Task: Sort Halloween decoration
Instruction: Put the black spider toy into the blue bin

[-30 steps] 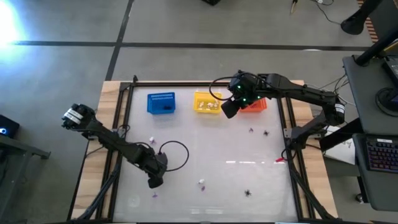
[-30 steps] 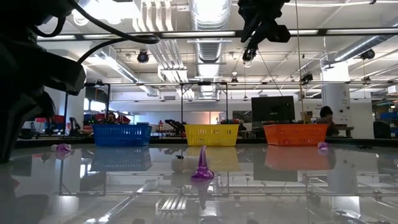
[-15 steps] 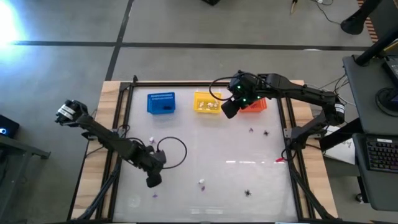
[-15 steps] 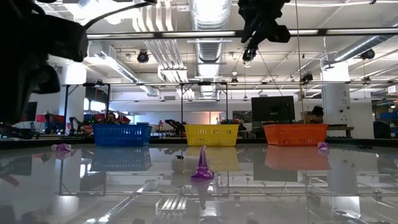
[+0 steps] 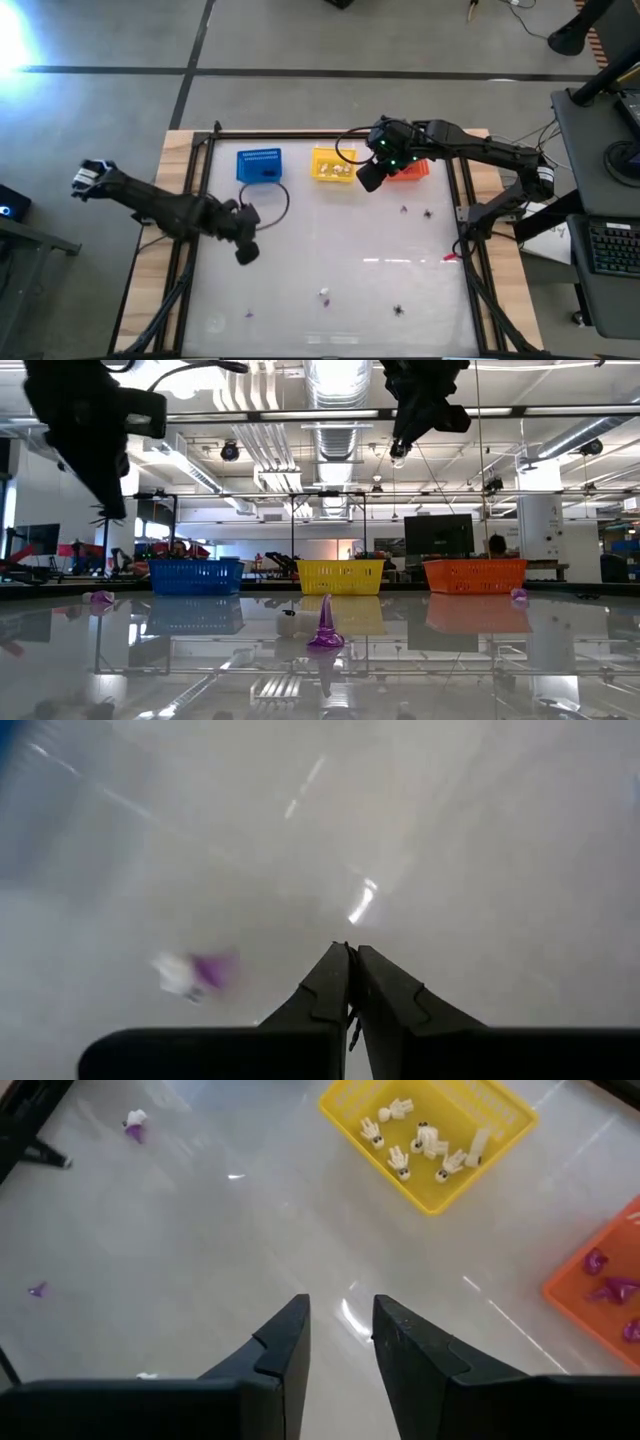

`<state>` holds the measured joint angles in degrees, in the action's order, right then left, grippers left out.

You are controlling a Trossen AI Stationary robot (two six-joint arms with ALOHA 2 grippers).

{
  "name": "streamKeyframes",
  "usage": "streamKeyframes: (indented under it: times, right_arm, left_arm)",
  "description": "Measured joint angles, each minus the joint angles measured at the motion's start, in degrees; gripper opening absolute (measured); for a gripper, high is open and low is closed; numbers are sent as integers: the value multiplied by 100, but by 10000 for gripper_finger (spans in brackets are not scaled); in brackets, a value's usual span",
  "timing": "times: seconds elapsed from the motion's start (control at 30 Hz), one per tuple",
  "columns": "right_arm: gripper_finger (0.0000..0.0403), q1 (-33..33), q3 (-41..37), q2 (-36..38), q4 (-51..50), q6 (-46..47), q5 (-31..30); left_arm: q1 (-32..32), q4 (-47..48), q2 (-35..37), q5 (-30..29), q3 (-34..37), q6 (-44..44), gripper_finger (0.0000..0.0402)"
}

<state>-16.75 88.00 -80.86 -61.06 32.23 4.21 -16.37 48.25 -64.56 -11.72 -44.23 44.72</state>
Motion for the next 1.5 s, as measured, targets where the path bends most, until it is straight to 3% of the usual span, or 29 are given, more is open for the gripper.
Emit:
streamKeyframes:
  times: [0.47, 0.97, 1.2, 1.5]
  right_arm:
    - [98, 0, -4, 0, -2, -236, -144]
    - [98, -15, -4, 0, -94, -1236, -339]
    - [98, -13, -6, 0, -361, -1686, -471]
    - [98, -13, -6, 0, -354, -2149, -486]
  left_arm:
    - [2535, 71, 368, -39, 2, -2087, 0]
    - [4922, -612, -55, 297, 4, -3227, 0]
    - [5438, -1238, -638, 334, 7, -3386, 0]
    - [5529, -1677, -1050, 334, -38, -3784, 21]
